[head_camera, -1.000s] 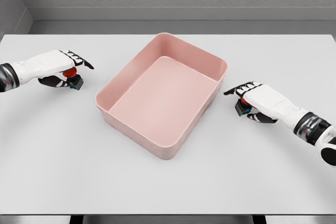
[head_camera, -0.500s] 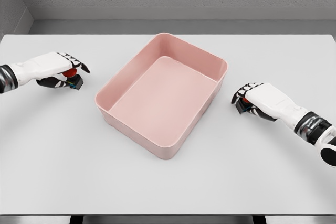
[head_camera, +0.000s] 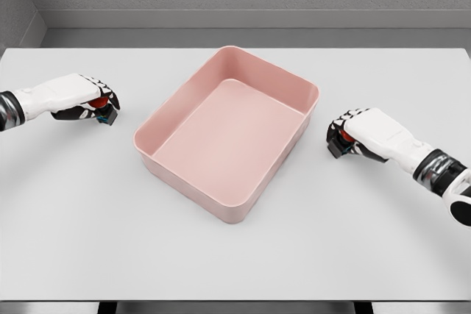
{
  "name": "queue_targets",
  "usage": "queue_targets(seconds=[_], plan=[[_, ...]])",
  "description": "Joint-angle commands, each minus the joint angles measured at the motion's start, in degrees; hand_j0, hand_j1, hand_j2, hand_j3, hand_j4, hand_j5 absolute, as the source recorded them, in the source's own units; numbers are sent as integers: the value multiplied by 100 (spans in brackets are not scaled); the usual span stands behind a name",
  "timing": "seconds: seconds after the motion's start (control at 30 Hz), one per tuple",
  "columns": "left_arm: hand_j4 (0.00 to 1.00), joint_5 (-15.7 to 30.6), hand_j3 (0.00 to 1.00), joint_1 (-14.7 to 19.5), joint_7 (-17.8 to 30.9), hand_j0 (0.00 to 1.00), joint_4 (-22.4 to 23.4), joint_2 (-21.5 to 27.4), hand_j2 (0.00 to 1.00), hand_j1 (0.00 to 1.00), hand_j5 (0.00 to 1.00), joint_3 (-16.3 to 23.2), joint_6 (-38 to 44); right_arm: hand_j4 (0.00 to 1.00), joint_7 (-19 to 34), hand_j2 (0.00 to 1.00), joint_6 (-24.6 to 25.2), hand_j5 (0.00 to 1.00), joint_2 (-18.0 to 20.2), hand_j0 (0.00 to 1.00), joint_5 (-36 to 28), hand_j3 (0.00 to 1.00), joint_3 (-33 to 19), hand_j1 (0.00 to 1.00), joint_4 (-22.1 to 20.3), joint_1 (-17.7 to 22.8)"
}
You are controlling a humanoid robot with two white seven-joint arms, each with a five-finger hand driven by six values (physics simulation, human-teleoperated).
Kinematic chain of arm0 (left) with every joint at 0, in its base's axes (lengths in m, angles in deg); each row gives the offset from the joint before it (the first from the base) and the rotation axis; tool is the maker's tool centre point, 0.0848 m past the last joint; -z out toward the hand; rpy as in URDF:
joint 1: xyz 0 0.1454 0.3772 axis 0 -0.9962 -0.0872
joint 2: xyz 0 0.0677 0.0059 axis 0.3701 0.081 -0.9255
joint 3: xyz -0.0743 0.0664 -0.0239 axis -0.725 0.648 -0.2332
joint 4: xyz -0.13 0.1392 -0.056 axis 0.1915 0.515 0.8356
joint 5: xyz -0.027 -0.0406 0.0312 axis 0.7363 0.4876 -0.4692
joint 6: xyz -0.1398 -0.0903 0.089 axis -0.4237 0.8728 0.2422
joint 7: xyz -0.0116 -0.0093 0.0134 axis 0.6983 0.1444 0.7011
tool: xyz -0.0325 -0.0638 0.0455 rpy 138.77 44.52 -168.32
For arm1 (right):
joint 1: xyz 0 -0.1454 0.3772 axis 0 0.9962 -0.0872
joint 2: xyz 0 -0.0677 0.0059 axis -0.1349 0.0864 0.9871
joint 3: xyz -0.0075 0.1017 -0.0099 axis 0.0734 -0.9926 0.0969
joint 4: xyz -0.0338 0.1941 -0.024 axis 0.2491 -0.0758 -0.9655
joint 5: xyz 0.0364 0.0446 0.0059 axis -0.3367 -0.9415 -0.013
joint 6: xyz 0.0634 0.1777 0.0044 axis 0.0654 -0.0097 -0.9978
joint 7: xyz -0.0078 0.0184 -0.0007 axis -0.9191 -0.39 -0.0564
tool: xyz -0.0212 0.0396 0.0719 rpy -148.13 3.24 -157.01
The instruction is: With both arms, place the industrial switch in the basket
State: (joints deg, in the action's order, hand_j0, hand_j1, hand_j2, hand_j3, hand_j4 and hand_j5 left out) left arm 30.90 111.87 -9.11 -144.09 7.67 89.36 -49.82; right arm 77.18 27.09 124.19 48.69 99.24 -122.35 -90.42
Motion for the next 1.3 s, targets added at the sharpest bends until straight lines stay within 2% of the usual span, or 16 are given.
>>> queue_targets(seconds=[0.0, 0.23, 0.43, 0.63, 0.73, 0.9, 1.27], plan=[[55, 21, 55, -9, 4, 55, -16, 4, 55, 55, 55, -11, 2, 43, 14, 43, -1, 43, 6, 43, -33, 43, -2, 43, -17, 0], [56, 65, 56, 44, 4, 56, -60, 65, 56, 56, 56, -63, 2, 39, 23, 39, 17, 39, 6, 39, -50, 39, -37, 39, -17, -70], [56, 65, 56, 79, -5, 56, -112, 74, 56, 56, 56, -63, 2, 39, 49, 39, -10, 39, 14, 39, -86, 39, -37, 39, -34, -343], [56, 74, 56, 88, 4, 56, -271, 136, 56, 56, 56, -81, 2, 39, 58, 39, -106, 39, 6, 39, -103, 39, -29, 39, -149, -439], [56, 83, 56, 97, 4, 56, -279, 162, 56, 56, 56, -90, 2, 40, 67, 40, -379, 40, 6, 40, -112, 40, -29, 40, -157, -571], [56, 153, 56, 97, 4, 56, -376, 224, 56, 56, 56, -142, 2, 40, 181, 40, -396, 40, 6, 40, -112, 40, -29, 40, -210, -729], [56, 294, 56, 97, 4, 56, -771, 461, 56, 56, 56, -248, 2, 40, 243, 40, -423, 40, 181, 40, -121, 40, -143, 40, -351, -686]])
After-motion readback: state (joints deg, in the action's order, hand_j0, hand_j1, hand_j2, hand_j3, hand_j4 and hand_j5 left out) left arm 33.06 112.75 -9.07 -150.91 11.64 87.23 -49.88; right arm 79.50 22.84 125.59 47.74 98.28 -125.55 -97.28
